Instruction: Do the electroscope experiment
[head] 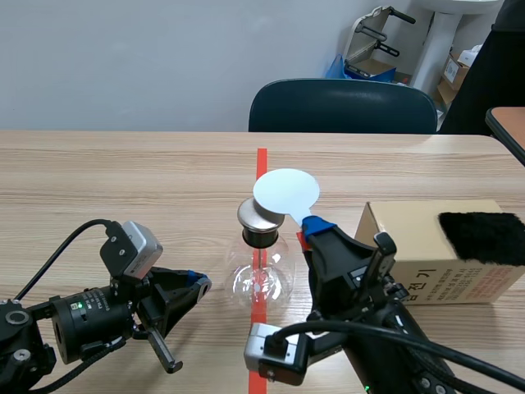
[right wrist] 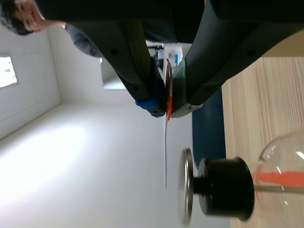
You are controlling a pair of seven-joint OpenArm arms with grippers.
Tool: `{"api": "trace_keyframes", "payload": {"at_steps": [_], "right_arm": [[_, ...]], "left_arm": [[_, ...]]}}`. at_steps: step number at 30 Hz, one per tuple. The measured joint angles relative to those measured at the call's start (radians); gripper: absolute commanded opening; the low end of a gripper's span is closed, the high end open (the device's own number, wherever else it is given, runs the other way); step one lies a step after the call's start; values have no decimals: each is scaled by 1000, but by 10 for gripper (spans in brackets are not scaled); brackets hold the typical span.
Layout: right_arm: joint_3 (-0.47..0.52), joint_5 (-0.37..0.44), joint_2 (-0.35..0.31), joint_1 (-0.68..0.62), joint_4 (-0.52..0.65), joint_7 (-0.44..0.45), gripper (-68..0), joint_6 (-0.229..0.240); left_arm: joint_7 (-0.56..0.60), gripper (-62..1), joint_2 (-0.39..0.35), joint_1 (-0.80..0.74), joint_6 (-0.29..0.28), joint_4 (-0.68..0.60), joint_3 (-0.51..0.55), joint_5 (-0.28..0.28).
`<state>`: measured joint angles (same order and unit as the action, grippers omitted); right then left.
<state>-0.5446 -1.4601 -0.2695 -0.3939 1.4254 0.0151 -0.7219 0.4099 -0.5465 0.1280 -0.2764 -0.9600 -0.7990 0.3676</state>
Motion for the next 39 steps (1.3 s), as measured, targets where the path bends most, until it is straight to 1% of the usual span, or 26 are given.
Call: {"api": "trace_keyframes", "payload": {"at_steps": [5, 9, 15, 33, 35, 39], "right_arm": [[0, 0, 0, 0, 0, 94, -660, 0], [0, 0, 0, 0, 0, 136, -660, 0], [0, 0, 0, 0, 0, 171, -660, 0], [0, 0, 0, 0, 0, 166, -660, 0], [0, 0, 0, 0, 0, 144, -660, 0], [0, 0, 0, 0, 0, 64, -660, 0]], "left_arm": [[0, -573, 0, 0, 0, 0, 0, 0], [0, -573, 0, 0, 0, 0, 0, 0], [0, -573, 0, 0, 0, 0, 0, 0], [0, -573, 0, 0, 0, 0, 0, 0], [0, -573, 0, 0, 0, 0, 0, 0], [0, -573, 0, 0, 0, 0, 0, 0]]}}
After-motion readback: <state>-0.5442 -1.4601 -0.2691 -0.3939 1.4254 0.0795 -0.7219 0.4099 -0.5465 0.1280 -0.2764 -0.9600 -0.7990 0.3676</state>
